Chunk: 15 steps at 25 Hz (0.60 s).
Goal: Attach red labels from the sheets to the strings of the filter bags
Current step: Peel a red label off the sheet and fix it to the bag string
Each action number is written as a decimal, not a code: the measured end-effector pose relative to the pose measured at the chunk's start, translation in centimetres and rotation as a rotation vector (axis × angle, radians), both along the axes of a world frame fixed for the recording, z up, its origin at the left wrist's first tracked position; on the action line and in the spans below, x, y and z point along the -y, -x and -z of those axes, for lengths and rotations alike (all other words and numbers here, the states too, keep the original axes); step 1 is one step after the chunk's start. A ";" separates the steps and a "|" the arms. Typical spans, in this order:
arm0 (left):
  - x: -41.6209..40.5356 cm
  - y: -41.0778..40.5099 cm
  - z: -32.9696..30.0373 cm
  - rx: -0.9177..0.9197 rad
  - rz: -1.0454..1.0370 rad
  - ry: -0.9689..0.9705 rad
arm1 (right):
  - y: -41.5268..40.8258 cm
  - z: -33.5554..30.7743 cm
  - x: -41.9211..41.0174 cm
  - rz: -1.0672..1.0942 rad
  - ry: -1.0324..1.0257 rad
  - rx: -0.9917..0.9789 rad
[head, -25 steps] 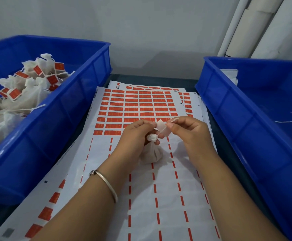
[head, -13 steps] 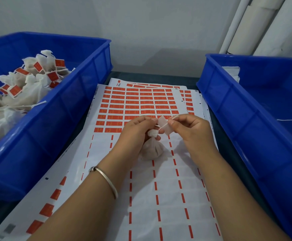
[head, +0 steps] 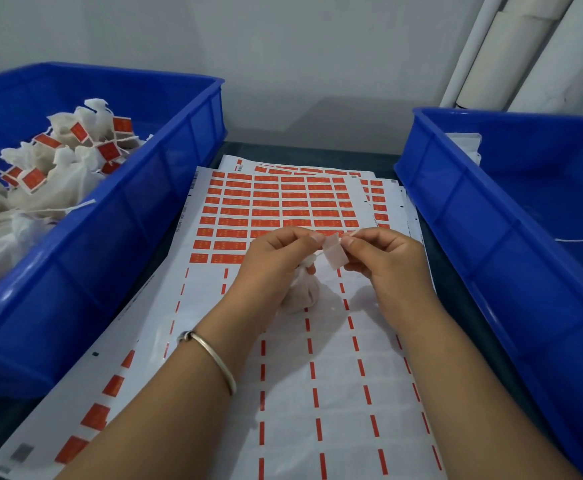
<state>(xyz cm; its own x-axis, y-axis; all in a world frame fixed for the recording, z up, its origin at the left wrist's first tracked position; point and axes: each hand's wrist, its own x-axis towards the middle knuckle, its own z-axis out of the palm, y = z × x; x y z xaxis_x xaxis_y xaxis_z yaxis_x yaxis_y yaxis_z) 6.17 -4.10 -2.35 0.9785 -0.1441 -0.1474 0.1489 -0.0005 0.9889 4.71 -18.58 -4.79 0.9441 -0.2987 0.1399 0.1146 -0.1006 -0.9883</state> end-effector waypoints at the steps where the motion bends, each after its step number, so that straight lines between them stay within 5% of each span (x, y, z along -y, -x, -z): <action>1: 0.0 0.0 0.0 0.008 0.012 -0.003 | 0.0 0.0 0.0 0.001 -0.022 -0.005; 15: 0.1 0.0 0.7 0.175 0.138 -0.140 | -0.2 0.0 0.2 0.000 -0.139 -0.050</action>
<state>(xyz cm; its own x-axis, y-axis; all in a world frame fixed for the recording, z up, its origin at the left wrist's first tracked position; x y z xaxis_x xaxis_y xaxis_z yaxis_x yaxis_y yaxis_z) 6.22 -4.17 -3.01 0.9632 -0.2686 -0.0055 -0.0355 -0.1474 0.9884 4.93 -18.80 -4.76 0.9489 -0.3116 0.0498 0.0645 0.0373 -0.9972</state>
